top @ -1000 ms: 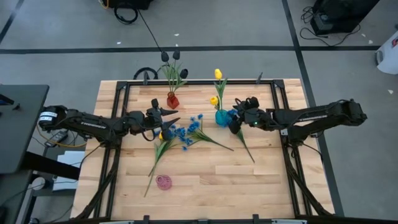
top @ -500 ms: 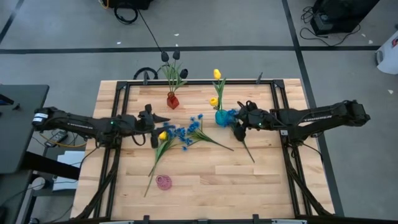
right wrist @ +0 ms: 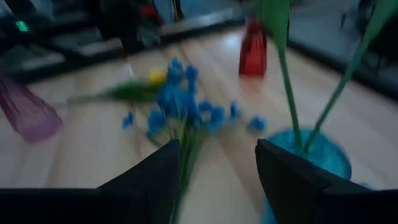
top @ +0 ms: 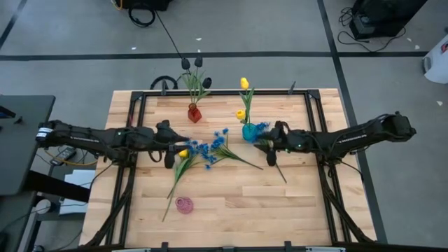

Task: Sort flowers into vase by color
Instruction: Put the yellow tulip into the blue vase

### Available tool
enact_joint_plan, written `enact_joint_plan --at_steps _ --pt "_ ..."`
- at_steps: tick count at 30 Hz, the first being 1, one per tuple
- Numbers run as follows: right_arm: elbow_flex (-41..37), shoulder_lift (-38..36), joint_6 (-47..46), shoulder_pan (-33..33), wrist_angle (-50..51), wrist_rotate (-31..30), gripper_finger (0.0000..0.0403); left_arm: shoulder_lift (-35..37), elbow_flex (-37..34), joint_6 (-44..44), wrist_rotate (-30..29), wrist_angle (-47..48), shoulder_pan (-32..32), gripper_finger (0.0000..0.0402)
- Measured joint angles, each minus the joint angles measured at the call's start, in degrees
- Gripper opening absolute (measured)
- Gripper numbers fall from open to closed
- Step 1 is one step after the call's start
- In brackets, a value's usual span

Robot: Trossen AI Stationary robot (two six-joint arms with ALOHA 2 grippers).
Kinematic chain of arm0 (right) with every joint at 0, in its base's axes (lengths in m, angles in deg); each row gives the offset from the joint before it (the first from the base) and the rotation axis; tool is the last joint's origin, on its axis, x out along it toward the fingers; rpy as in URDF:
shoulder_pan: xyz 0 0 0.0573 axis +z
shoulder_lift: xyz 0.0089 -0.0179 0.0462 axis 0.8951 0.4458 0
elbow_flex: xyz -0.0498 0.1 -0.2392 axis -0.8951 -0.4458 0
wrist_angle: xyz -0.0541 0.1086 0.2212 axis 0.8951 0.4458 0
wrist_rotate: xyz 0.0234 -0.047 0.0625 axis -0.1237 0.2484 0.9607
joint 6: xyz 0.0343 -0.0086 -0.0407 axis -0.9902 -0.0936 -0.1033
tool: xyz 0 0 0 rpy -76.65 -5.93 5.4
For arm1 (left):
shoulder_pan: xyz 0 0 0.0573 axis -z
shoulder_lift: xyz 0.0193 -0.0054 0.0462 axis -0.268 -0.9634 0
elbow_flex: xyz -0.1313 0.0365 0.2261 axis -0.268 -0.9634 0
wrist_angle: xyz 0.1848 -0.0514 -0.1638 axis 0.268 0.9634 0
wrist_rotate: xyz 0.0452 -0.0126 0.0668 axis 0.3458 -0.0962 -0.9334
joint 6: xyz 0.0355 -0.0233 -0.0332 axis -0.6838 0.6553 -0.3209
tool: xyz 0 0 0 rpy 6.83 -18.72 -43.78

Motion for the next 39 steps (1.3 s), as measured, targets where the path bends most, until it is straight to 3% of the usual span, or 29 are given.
enact_joint_plan --at_steps 5,13,20,26,39 --pt "-2.0 0.0 3.8 -0.5 -10.7 1.7 0.0218 -1.8 2.5 9.1 0.8 12.2 0.0 0.0153" --pt "-2.0 0.0 11.5 -0.7 -24.4 4.5 0.0218 -8.1 2.6 27.6 14.9 26.6 0.0 0.0153" --pt "-2.0 0.0 13.8 -0.7 -24.7 4.5 0.0218 -16.0 2.7 36.5 22.4 26.9 2.6 0.0153" --pt "-2.0 0.0 18.4 -1.3 -25.7 4.5 0.0218 -22.6 2.7 39.4 21.4 24.1 3.6 0.0153" --pt "-2.0 0.0 17.8 -5.4 -24.7 4.5 0.0218 -32.5 2.7 41.8 19.7 19.9 3.5 0.0153"
